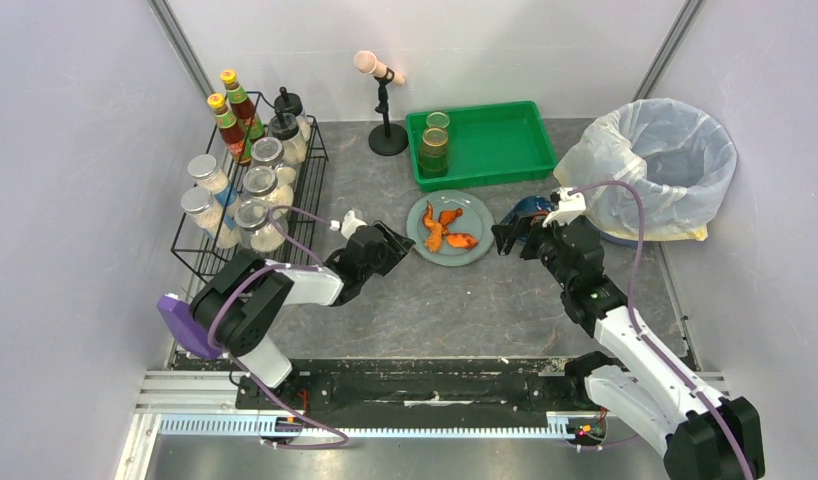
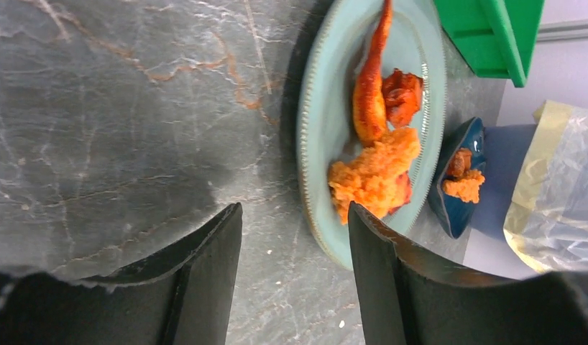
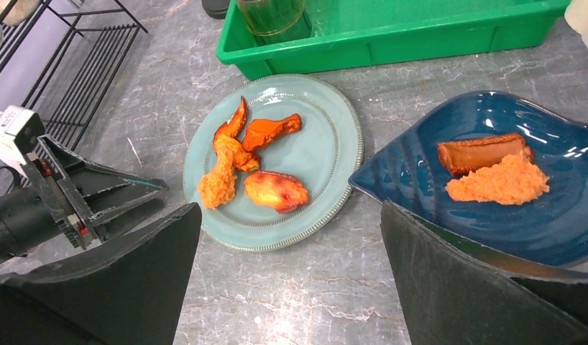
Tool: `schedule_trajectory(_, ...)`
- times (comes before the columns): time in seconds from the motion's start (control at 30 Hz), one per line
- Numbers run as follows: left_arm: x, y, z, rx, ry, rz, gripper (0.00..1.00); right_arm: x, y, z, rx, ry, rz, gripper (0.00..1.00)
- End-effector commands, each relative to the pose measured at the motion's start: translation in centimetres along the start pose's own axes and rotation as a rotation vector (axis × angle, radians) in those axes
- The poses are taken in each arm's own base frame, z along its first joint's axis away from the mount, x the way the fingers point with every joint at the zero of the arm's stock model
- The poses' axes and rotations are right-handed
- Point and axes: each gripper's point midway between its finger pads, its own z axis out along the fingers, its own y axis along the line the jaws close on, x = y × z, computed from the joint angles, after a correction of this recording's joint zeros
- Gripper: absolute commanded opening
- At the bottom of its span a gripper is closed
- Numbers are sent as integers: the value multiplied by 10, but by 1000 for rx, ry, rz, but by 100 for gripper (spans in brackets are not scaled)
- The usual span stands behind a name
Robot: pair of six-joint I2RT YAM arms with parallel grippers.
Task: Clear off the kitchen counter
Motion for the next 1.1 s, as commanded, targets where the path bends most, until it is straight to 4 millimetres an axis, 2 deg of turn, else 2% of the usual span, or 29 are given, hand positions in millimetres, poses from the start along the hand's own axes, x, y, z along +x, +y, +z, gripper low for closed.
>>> schedule_trajectory(0.0, -9, -14, 10, 96, -79, -110, 61, 3, -2, -7, 0, -3, -10, 98)
schedule_trajectory(0.27, 4, -15, 30, 158, -46, -138, 56, 10, -5, -14, 7, 11, -16, 98)
schedule_trajectory(0.4, 6, -10, 39, 146, -50, -140, 55, 11, -7, -17, 17, 11, -16, 98)
schedule_trajectory(0.6, 8, -18, 48, 161, -36, -124, 54, 12, -12, -21, 38, 8, -19, 98)
schedule_trajectory(0.87, 11, -14, 60, 136, -33, -116, 50, 14, -13, -23, 44, 14, -16, 98)
schedule_trajectory(0.93, 12, -13, 61, 134, -33, -117, 46, 19, -14, -24, 43, 25, -12, 98)
schedule_trajectory(1.07, 11, -18, 58, 153, -28, -125, 23, 37, -12, -25, 26, 64, 48, 98)
